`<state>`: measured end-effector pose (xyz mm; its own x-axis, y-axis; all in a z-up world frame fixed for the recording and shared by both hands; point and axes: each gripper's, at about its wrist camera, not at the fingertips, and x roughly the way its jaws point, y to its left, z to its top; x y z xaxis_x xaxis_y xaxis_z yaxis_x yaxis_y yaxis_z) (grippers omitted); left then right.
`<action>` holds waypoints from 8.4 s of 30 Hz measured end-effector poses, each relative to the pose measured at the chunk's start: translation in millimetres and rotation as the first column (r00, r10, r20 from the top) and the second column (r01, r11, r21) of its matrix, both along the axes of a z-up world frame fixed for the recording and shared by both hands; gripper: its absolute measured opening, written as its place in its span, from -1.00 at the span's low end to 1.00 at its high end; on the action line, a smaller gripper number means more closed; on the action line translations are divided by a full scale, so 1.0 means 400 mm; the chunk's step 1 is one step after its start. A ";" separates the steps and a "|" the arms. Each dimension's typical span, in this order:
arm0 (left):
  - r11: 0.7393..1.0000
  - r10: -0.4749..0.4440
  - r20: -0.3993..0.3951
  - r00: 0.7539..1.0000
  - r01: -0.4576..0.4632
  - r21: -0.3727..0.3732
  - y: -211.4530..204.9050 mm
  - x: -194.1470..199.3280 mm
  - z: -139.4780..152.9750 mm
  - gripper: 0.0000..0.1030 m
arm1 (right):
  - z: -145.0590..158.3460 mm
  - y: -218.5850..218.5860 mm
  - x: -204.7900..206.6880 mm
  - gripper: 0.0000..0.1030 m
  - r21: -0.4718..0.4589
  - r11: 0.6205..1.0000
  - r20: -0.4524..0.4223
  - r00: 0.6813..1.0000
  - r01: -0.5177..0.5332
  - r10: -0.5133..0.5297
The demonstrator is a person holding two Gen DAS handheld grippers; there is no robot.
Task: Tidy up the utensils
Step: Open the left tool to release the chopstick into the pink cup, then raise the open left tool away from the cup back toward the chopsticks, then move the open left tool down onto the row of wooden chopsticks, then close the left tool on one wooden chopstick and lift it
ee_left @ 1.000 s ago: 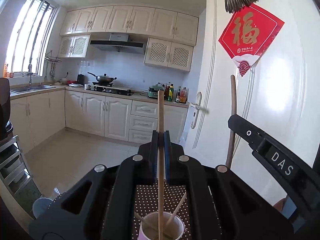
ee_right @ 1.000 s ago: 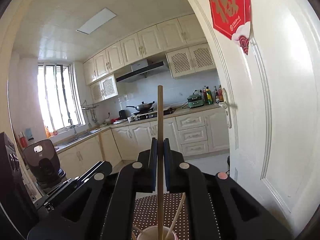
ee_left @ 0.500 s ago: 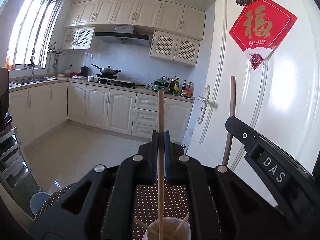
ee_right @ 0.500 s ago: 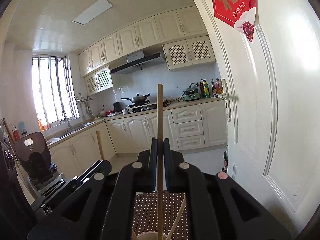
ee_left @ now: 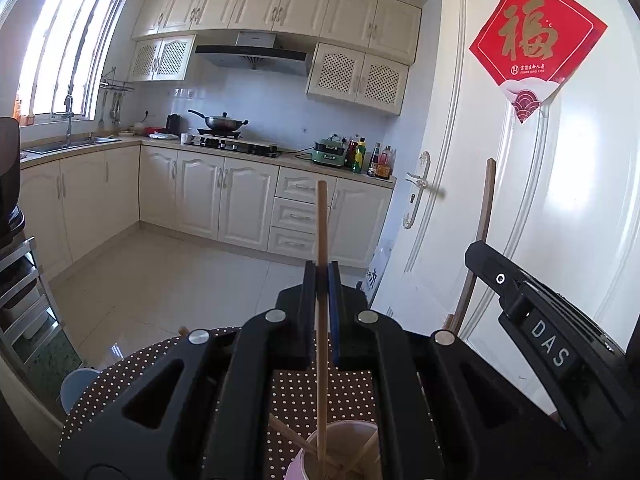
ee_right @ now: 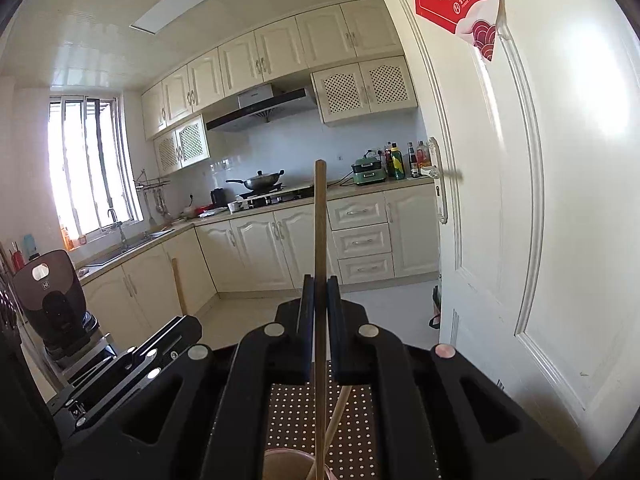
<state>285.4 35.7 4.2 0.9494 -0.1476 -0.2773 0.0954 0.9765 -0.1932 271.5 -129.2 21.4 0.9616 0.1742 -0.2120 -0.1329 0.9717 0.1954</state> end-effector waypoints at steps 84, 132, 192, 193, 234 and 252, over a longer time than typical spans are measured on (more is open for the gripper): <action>0.996 -0.046 0.022 0.999 0.044 0.081 0.002 -0.126 -0.050 0.16 | -0.062 -0.054 -0.082 0.19 -0.060 0.998 -0.118 0.992 0.032 -0.039; 0.994 0.049 -0.258 0.965 -0.022 0.106 0.066 -0.299 -0.275 0.25 | -0.290 -0.046 -0.253 0.31 -0.127 0.992 -0.414 0.910 -0.018 -0.036; 0.991 -0.004 -0.533 0.846 0.073 0.109 -0.010 -0.328 -0.431 0.35 | -0.379 -0.080 -0.327 0.32 -0.106 0.993 -0.533 0.846 -0.048 -0.016; 0.991 0.006 -0.535 0.845 0.066 0.116 -0.013 -0.326 -0.430 0.35 | -0.378 -0.087 -0.327 0.32 -0.103 0.994 -0.532 0.847 -0.046 -0.016; 0.987 -0.080 -0.512 0.855 0.141 0.081 0.056 -0.416 -0.439 -0.88 | -0.390 0.056 -0.302 0.34 -0.178 0.967 -0.558 0.828 -0.184 0.055; 0.987 -0.091 -0.532 0.842 0.147 0.064 0.071 -0.305 -0.429 -0.85 | -0.407 0.118 -0.264 0.34 -0.232 0.955 -0.579 0.815 -0.184 0.017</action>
